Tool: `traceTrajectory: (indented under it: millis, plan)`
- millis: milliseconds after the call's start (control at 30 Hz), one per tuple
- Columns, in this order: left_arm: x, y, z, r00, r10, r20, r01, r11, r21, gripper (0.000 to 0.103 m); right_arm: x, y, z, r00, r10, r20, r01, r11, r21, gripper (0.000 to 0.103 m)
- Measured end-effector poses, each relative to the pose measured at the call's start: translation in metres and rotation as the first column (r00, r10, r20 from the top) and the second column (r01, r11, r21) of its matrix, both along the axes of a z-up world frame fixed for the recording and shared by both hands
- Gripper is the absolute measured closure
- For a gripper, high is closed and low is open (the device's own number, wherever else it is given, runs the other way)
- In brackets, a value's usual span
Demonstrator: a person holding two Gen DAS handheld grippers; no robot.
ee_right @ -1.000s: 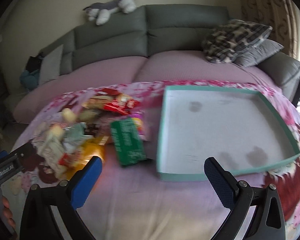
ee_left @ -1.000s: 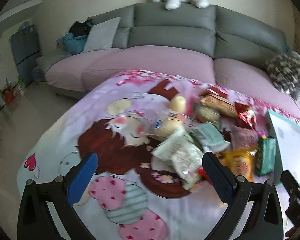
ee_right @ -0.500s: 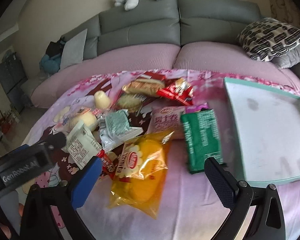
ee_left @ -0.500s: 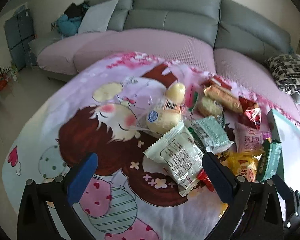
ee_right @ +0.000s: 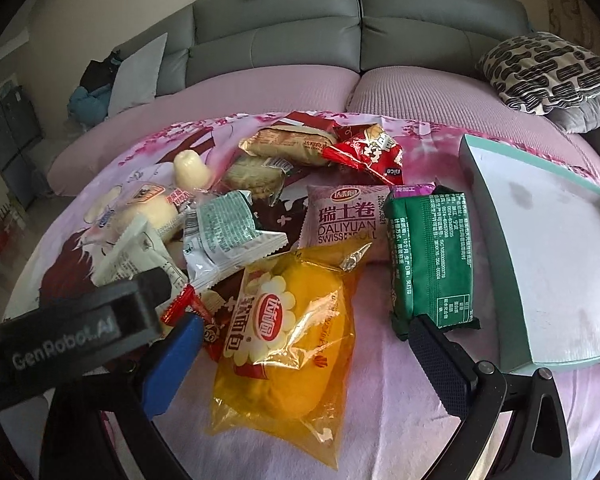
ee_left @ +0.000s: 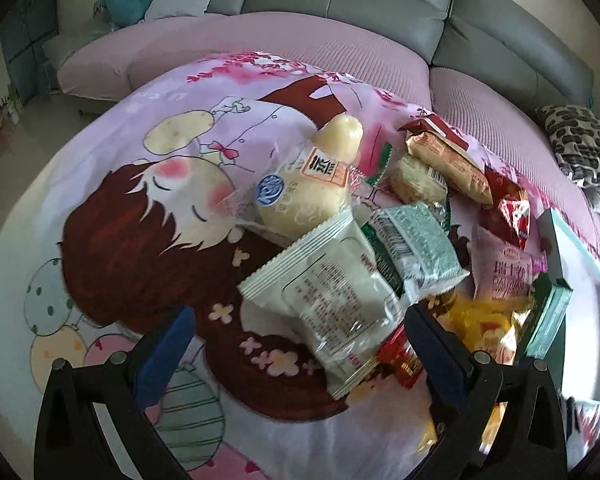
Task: Organize snacks
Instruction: 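Grasp the white pastry packet with the left tool while the right tool grasps the yellow bread bag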
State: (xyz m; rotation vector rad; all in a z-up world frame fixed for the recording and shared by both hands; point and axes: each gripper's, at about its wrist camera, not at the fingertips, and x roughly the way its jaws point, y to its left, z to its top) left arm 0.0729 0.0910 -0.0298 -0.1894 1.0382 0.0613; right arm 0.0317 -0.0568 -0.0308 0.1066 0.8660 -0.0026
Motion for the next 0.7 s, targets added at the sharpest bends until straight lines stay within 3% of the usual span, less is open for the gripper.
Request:
traceTrajectory:
  millis: [367,467,700]
  plan:
    - [0.012,0.009,-0.015,0.996,0.075,-0.042,-0.078,0.994,-0.076,0.000,0.000,-0.010,0.000,0.999,-0.040,0.006,0.039,0.998,0.041,0.001]
    - [0.010,0.013,-0.014,0.996,0.083,-0.043,-0.086,0.995,-0.050,0.000,-0.001,-0.015,0.000,0.999,-0.053,0.002,0.053,0.997,0.050,0.001]
    - [0.003,0.020,-0.013,0.995,0.082,-0.054,-0.085,0.995,-0.058,0.012,-0.001,-0.015,0.002,0.998,-0.059,-0.009,0.059,0.998,0.023,0.006]
